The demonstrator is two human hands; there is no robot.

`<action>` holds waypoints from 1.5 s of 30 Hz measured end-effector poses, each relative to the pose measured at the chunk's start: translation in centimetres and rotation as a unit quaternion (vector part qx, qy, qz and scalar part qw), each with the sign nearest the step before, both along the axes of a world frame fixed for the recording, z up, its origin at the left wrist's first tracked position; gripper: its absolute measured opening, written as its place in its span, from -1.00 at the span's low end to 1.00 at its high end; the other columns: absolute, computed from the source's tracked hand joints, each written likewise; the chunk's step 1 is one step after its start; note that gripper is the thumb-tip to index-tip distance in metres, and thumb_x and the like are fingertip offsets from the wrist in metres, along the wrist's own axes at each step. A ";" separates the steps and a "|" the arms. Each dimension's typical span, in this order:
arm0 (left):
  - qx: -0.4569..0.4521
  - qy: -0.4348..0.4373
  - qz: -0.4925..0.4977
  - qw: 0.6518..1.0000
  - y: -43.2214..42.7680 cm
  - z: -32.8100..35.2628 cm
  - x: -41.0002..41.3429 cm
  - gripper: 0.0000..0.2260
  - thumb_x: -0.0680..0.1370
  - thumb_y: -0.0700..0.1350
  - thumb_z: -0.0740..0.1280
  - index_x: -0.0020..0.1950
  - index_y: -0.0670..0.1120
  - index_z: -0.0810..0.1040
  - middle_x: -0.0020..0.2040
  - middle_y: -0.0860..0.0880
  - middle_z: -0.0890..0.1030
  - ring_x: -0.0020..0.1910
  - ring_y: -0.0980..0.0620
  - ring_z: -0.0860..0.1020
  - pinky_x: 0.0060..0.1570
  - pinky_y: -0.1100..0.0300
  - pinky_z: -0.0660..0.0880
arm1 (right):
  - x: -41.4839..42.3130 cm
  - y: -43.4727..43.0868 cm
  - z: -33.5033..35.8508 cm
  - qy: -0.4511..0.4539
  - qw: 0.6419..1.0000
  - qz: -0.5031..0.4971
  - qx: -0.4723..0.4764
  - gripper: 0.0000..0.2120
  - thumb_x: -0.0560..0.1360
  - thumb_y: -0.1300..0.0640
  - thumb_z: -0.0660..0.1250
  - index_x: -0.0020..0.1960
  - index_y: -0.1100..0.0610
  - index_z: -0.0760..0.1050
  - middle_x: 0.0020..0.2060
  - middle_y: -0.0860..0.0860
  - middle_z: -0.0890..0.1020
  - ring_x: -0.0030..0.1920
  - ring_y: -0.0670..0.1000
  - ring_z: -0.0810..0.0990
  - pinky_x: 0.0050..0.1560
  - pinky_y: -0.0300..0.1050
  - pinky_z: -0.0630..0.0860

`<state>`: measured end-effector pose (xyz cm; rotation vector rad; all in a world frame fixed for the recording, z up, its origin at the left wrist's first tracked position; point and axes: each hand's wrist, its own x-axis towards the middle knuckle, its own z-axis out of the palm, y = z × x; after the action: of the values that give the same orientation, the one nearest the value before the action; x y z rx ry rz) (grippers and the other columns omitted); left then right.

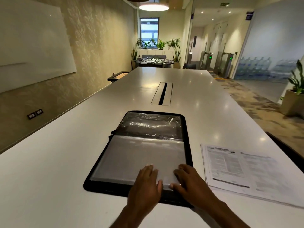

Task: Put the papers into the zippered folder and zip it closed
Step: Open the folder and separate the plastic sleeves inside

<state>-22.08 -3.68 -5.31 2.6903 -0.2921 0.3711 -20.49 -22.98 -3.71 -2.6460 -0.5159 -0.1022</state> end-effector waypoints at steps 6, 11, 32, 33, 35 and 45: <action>-0.007 0.019 0.005 1.000 -0.6 -1.0 -1.8 -0.55 0.60 0.15 0.09 0.45 0.04 0.28 0.51 0.01 0.24 0.50 0.05 0.12 0.47 0.14 0.12 | -1.7 0.2 0.5 -0.026 1.000 -0.013 -0.009 -0.51 0.45 -0.26 0.27 0.23 0.04 0.47 0.28 0.04 0.44 0.29 0.02 0.40 0.23 -0.20 0.39; -0.069 0.014 0.011 0.997 0.0 -0.6 -1.9 -0.53 0.56 0.21 0.18 0.40 0.03 0.38 0.47 0.05 0.33 0.46 0.10 0.20 0.38 0.28 0.08 | -3.3 1.4 -0.6 -0.031 0.997 -0.066 0.009 -0.51 0.51 -0.18 0.27 0.35 0.03 0.42 0.38 0.02 0.39 0.37 0.00 0.36 0.35 -0.20 0.30; -0.104 -0.060 -0.005 0.993 -2.3 3.7 0.6 -0.72 0.63 0.03 0.12 -0.09 0.02 0.60 -0.12 0.06 0.64 -0.07 0.08 0.56 0.22 -0.11 0.40 | 2.0 -3.7 5.5 0.213 0.732 -0.277 0.585 -0.63 0.55 -0.05 0.30 -0.01 0.29 0.58 -0.15 0.19 0.68 -0.15 0.13 0.67 -0.04 0.00 0.62; -0.119 -0.065 -0.007 0.991 -2.3 4.1 0.8 -0.71 0.63 0.03 0.12 -0.13 0.00 0.58 -0.19 0.08 0.61 -0.15 0.10 0.54 0.17 -0.10 0.42 | 2.2 -3.7 5.8 0.242 0.728 -0.269 0.583 -0.60 0.53 -0.07 0.33 -0.01 0.31 0.57 -0.17 0.20 0.68 -0.19 0.13 0.66 -0.09 0.00 0.63; -0.122 -0.070 -0.008 0.990 -2.4 4.7 1.2 -0.68 0.63 0.05 0.10 -0.12 -0.01 0.58 -0.19 0.09 0.62 -0.16 0.12 0.55 0.17 -0.10 0.42 | 2.2 -3.5 6.2 0.320 0.730 -0.229 0.559 -0.51 0.46 -0.12 0.40 0.01 0.35 0.57 -0.21 0.22 0.67 -0.26 0.13 0.63 -0.14 0.02 0.64; -0.094 -0.003 0.003 0.996 -3.2 4.2 0.9 -0.48 0.54 0.26 0.16 0.37 -0.02 0.43 0.38 0.00 0.47 0.35 0.03 0.39 0.38 -0.01 0.30 | 1.4 -1.1 5.5 0.375 0.735 -0.189 0.532 -0.86 0.46 0.18 0.43 -0.16 0.26 0.56 -0.42 0.08 0.59 -0.54 -0.06 0.40 -0.49 -0.20 0.36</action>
<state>-21.14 -6.87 -1.07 2.5073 -0.2375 0.3875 -19.14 -24.11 1.75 -1.3982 0.3213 0.4204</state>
